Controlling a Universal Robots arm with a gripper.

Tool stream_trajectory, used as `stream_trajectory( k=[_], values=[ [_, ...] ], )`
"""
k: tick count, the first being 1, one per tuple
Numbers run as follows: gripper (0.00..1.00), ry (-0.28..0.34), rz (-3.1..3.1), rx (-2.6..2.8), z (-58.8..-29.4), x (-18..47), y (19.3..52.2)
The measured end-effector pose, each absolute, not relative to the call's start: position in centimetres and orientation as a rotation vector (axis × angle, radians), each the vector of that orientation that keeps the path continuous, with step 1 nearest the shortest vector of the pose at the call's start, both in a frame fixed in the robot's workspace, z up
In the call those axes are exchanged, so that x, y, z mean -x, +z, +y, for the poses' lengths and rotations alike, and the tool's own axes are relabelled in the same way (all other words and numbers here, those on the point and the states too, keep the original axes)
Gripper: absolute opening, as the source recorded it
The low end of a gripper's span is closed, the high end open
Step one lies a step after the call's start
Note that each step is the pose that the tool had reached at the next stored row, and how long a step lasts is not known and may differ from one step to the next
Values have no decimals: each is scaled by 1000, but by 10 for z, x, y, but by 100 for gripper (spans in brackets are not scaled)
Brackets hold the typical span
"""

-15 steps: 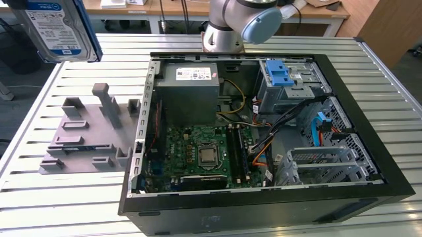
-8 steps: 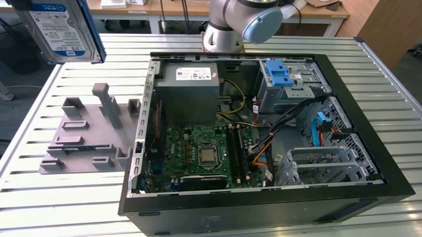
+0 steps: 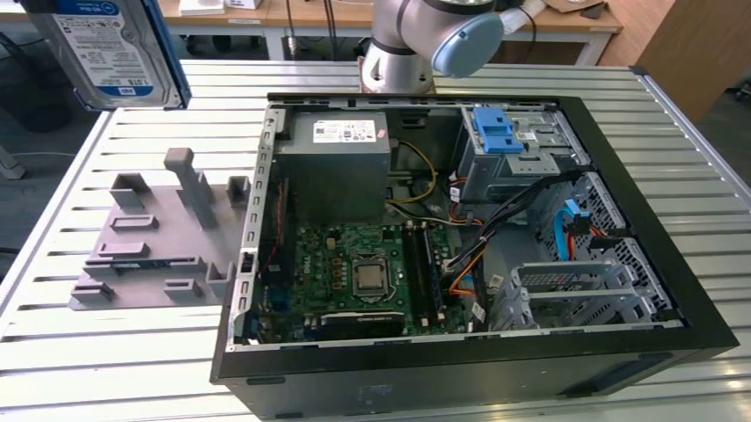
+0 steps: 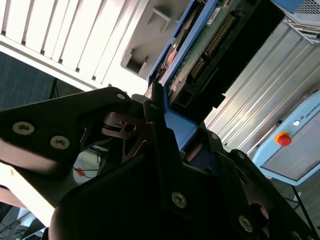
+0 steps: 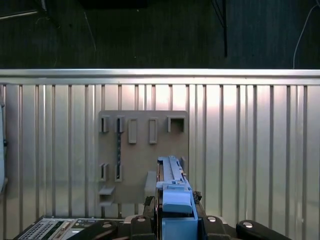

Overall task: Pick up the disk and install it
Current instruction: 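Pick up the disk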

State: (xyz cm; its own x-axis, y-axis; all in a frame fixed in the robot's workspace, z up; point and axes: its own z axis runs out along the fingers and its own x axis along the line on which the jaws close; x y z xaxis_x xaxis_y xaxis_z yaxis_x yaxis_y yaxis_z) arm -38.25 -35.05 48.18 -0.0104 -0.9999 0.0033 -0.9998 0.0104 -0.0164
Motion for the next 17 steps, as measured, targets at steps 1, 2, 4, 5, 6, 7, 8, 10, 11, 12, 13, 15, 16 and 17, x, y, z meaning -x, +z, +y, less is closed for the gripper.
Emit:
stream_trajectory(
  k=[1, 2, 4, 5, 6, 7, 8, 10, 11, 12, 13, 15, 16, 17],
  values=[
    [36, -22, 2226, 2203, -350, 382, 483],
    [36, -22, 2226, 2203, -350, 382, 483],
    [36, -22, 2226, 2203, -350, 382, 483],
    [36, -22, 2226, 2203, -351, 382, 483],
    [36, -22, 2226, 2203, -350, 382, 483],
    [36, -22, 2226, 2203, -350, 382, 483],
    [36, -22, 2226, 2203, -350, 382, 483],
    [36, -22, 2226, 2203, -350, 382, 483],
    [36, -22, 2226, 2203, -350, 382, 483],
    [36, -22, 2226, 2203, -350, 382, 483],
    [36, -22, 2226, 2203, -351, 381, 483],
    [36, -22, 2226, 2203, -351, 380, 483],
    [36, -22, 2227, 2203, -352, 380, 483],
    [36, -22, 2226, 2203, -352, 379, 483]
  ],
)
